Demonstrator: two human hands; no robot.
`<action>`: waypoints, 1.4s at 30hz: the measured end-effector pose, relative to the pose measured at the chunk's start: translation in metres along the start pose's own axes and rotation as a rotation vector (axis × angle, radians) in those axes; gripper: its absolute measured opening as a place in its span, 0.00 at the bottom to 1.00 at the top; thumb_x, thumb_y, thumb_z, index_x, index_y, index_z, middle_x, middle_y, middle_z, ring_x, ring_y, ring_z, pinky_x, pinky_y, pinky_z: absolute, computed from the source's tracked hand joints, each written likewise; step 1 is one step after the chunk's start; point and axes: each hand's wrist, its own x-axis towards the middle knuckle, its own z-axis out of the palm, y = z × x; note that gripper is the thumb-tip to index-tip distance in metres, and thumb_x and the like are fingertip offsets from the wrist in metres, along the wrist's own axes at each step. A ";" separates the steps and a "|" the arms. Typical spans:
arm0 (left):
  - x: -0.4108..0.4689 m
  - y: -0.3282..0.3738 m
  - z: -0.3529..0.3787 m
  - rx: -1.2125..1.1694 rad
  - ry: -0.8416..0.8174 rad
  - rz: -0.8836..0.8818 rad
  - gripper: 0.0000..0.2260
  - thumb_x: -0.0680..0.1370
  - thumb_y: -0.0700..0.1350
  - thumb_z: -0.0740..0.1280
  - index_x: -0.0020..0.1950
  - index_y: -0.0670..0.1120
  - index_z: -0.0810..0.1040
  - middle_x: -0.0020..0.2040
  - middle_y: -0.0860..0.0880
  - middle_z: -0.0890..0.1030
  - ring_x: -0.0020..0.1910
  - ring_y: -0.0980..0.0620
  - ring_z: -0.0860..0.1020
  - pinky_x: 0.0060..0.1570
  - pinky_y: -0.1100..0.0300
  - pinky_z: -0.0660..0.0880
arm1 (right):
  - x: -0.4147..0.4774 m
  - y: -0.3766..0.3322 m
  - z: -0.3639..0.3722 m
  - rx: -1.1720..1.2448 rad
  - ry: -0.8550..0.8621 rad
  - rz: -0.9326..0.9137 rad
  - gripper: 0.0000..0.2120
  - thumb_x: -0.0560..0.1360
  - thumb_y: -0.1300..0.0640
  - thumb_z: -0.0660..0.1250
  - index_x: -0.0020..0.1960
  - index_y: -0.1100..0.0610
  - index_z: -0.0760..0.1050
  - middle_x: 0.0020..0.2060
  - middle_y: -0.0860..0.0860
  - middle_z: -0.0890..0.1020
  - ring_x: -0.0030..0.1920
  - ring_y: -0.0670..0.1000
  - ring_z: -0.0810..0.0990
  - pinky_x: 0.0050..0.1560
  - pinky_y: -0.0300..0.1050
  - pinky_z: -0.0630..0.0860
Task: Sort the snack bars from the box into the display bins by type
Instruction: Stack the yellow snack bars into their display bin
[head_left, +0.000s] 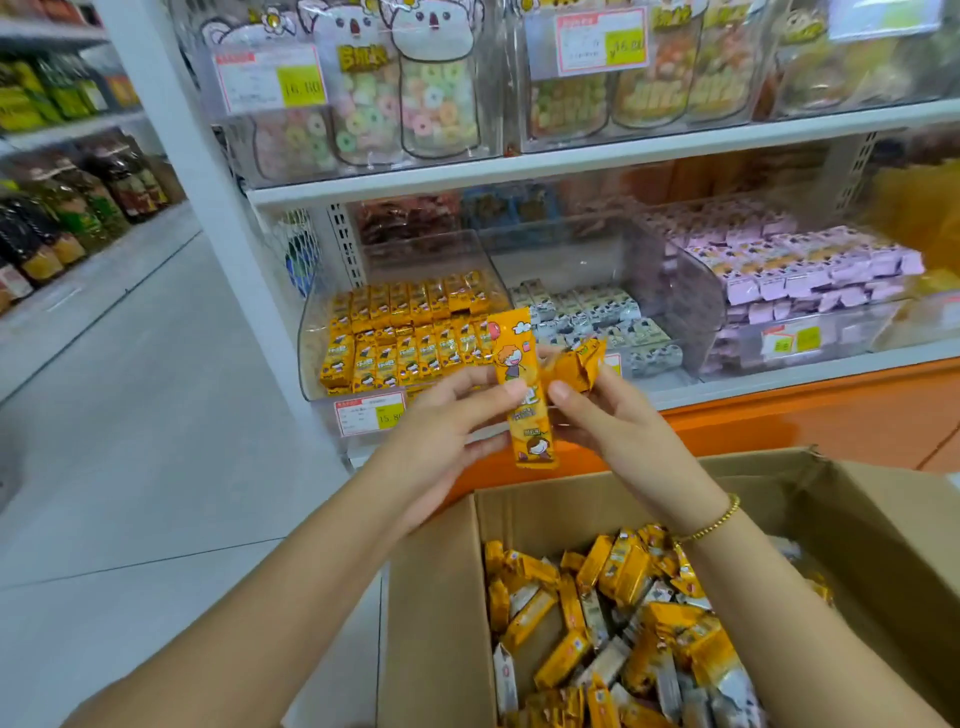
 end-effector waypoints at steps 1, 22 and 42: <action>0.002 0.003 -0.002 -0.082 0.011 0.000 0.13 0.69 0.45 0.69 0.52 0.43 0.78 0.51 0.44 0.83 0.48 0.50 0.82 0.46 0.57 0.81 | 0.004 -0.002 -0.001 -0.037 0.031 -0.048 0.13 0.77 0.55 0.63 0.61 0.50 0.74 0.57 0.54 0.80 0.56 0.53 0.81 0.54 0.44 0.79; 0.030 -0.006 -0.049 -0.494 0.022 -0.158 0.19 0.68 0.42 0.68 0.60 0.43 0.77 0.53 0.42 0.83 0.47 0.48 0.84 0.46 0.54 0.81 | 0.021 0.018 0.029 -0.145 0.039 -0.181 0.20 0.74 0.56 0.66 0.66 0.49 0.72 0.63 0.41 0.78 0.63 0.43 0.76 0.58 0.37 0.75; 0.038 -0.008 -0.104 1.461 0.352 0.090 0.27 0.77 0.49 0.66 0.74 0.48 0.62 0.67 0.49 0.69 0.63 0.50 0.72 0.56 0.58 0.72 | 0.184 0.012 0.100 -1.151 -0.052 0.212 0.21 0.69 0.41 0.71 0.45 0.59 0.74 0.40 0.53 0.80 0.43 0.54 0.79 0.41 0.46 0.76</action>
